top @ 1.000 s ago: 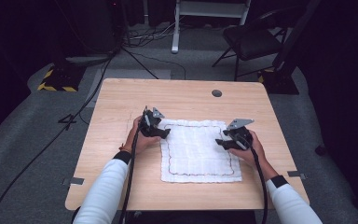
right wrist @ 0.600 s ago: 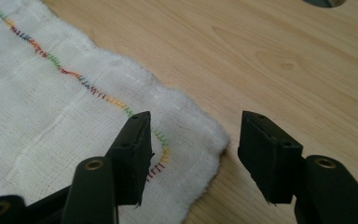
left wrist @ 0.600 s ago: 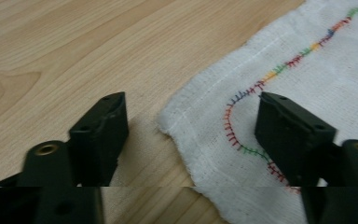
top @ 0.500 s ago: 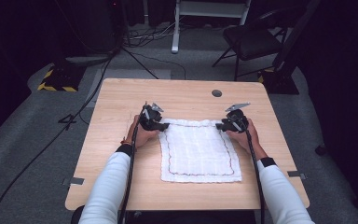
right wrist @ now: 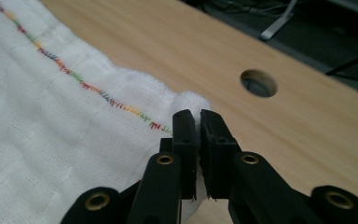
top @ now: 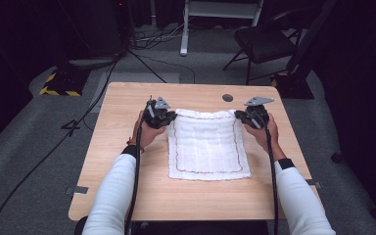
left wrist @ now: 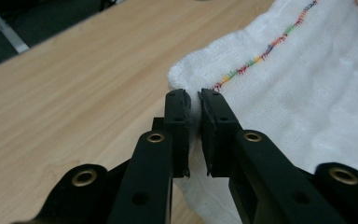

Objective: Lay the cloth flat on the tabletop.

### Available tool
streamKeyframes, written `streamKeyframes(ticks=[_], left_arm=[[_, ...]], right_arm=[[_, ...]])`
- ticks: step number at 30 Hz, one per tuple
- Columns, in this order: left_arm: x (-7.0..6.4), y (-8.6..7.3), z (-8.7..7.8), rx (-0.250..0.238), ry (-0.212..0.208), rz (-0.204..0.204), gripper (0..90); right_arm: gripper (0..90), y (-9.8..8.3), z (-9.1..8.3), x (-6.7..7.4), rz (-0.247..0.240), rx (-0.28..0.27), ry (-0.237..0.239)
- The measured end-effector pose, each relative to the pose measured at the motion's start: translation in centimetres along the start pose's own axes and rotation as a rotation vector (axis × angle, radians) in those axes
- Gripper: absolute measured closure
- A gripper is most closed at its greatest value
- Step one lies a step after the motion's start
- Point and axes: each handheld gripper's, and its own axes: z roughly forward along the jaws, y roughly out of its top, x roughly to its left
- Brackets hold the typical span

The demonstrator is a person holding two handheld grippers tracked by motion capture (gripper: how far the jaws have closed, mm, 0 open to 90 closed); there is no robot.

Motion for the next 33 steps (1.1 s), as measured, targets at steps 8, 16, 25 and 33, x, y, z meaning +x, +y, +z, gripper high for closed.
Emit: streamKeyframes(ticks=[8, 16, 25, 33], left_arm=[[1.2, -1.4, 1.0, 0.072, 0.077, -0.122, 32.3], [2.4, -3.1, 2.5, 0.118, 0.082, -0.18, 25.1], [2.5, -3.3, 5.5, 0.16, 0.118, -0.244, 24.4], [2.0, -2.9, 6.1, 0.17, 0.133, -0.227, 23.3]], right_arm=[[54.0, 0.1, 1.0, 1.2, 0.019, 0.011, 0.028], [45.6, -0.6, 2.8, 10.2, -0.096, 0.02, 0.343], [46.6, -1.6, 3.0, 21.7, -0.325, 0.067, 0.582], [51.6, -1.7, 3.9, 24.1, -0.349, 0.074, 0.575]])
